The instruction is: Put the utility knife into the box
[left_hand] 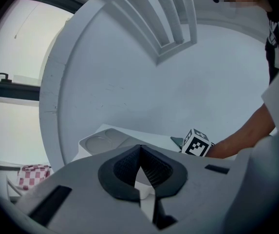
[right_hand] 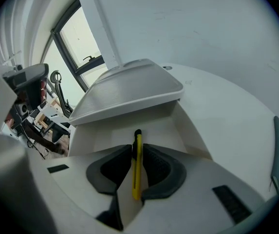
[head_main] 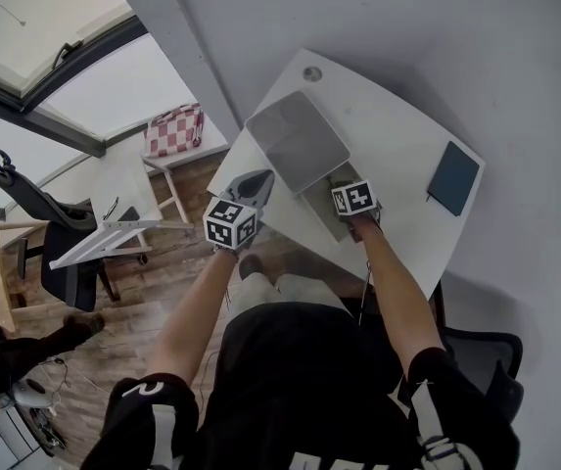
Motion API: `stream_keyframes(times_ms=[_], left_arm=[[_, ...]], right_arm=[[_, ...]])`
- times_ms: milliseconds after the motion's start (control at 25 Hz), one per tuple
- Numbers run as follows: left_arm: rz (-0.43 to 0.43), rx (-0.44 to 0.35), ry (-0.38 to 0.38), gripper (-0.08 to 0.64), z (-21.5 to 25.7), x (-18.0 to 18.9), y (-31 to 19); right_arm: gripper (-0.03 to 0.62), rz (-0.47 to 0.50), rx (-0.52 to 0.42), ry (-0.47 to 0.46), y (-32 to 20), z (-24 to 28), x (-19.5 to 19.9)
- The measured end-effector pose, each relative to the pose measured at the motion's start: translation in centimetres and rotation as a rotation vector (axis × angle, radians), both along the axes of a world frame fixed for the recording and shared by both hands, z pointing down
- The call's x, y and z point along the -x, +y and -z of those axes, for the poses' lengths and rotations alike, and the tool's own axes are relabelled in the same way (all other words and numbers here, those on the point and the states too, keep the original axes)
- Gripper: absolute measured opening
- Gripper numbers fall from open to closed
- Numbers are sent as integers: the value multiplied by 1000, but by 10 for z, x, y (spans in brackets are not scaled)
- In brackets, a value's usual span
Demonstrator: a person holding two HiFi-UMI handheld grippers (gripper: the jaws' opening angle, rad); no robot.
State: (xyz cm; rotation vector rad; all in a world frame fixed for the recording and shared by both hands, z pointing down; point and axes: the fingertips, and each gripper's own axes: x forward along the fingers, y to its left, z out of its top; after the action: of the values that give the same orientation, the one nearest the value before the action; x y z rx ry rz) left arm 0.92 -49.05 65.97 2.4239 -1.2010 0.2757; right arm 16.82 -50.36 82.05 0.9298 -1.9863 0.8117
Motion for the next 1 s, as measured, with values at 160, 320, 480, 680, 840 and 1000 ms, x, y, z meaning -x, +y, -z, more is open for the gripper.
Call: stream_keyframes(times_ms=[160,320,480,680,840,1000], left_arm=[[14,-2,5,26,3,5,0],[26,-16,12,26,10,6,-3],[101,-30,76,26,27,15,-9],[153,-60,101,26,46,17,-10],[178,-83,110,26,62,20,-13],[189,-106,125,26,84,21,-15]], right_arm=[[100,-14,-28,-12,-2,9,-1],[100,-53,-68,-42,-7,28,-8],[100,-100,-139,-73,-15,55,-16],[98,-157,-241,-131,-26,93,-22],[97,-183,-346,-160,-33,136,-25],[92,-230,-429,-234,-37,179,-28]])
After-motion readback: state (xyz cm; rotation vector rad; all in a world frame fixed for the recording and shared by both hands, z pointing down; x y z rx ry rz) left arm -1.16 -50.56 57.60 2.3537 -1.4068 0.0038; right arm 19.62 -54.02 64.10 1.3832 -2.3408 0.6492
